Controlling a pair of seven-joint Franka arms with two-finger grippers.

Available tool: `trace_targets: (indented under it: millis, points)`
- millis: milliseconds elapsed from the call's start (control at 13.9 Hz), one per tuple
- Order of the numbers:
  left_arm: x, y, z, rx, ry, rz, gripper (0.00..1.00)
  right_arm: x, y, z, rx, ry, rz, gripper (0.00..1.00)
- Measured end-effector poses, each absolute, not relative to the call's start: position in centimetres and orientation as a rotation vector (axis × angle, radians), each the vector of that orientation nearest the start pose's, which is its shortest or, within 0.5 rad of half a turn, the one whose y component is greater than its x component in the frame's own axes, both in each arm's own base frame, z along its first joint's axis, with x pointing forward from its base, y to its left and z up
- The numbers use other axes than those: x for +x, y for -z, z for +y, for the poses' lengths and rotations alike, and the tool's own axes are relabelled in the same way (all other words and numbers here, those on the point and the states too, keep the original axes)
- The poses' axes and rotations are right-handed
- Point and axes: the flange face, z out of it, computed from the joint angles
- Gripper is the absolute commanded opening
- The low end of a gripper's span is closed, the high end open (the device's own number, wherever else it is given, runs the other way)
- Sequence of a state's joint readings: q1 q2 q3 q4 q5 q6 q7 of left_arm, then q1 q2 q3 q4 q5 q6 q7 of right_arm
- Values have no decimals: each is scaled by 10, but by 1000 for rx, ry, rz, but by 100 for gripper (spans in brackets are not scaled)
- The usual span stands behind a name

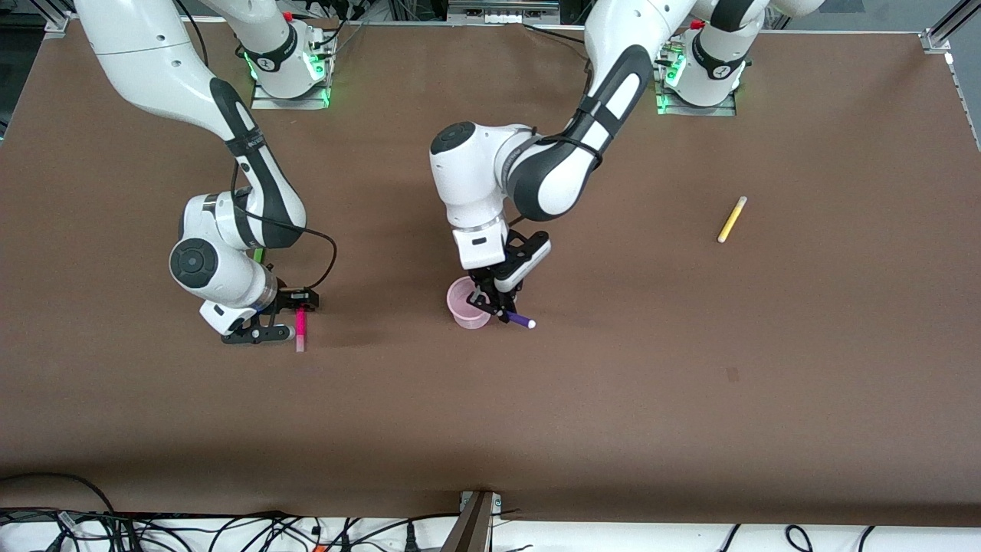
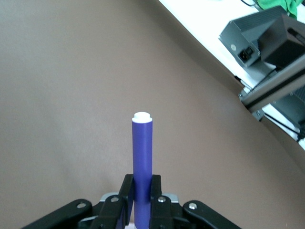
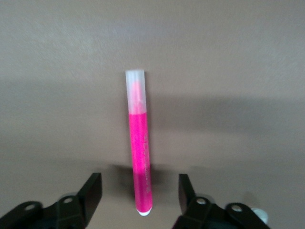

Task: Organize pens into pink holder with both arms
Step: 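Lower the purple marker into the cup while the right gripper grasps the pink marker, then open and withdraw the left gripper while the right gripper lifts the pink marker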

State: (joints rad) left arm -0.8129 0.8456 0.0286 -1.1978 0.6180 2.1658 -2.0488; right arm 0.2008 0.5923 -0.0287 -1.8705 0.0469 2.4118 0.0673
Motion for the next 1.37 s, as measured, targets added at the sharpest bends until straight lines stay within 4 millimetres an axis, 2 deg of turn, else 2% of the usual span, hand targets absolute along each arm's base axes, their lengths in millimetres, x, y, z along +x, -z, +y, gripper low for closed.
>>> trace_targets:
  millis: [288, 432, 505, 649, 793, 865, 937, 1009, 1225, 1369]
  points:
    - [540, -276, -555, -2746, 886, -1295, 0, 611, -177, 107, -3128, -105, -98, 45]
    - [538, -269, -557, -2742, 915, -1255, 0, 612, -178, 107, -3129, -102, -96, 40]
    - [539, -266, -556, -2739, 919, -1249, 12, 612, -179, 106, -3128, -101, -92, 37]
    - [540, -264, -556, -2736, 921, -1248, 22, 612, -179, 106, -3116, -103, -65, 27]
    - [540, -266, -557, -2739, 925, -1251, 57, 612, -179, 105, -3111, -101, -50, 20]
    - [540, -268, -557, -2741, 928, -1253, 69, 612, -179, 105, -3110, -101, -48, 18]
    - [541, -270, -558, -2743, 931, -1256, 89, 612, -180, 105, -3110, -101, -46, 17]
    - [542, -273, -559, -2746, 936, -1260, 100, 612, -179, 105, -3109, -101, -45, 16]
    - [547, -289, -560, -2754, 963, -1279, 100, 612, -180, 105, -3109, -101, -43, 16]
    - [554, -308, -558, -2763, 987, -1281, 100, 612, -180, 105, -3108, -101, -41, 16]
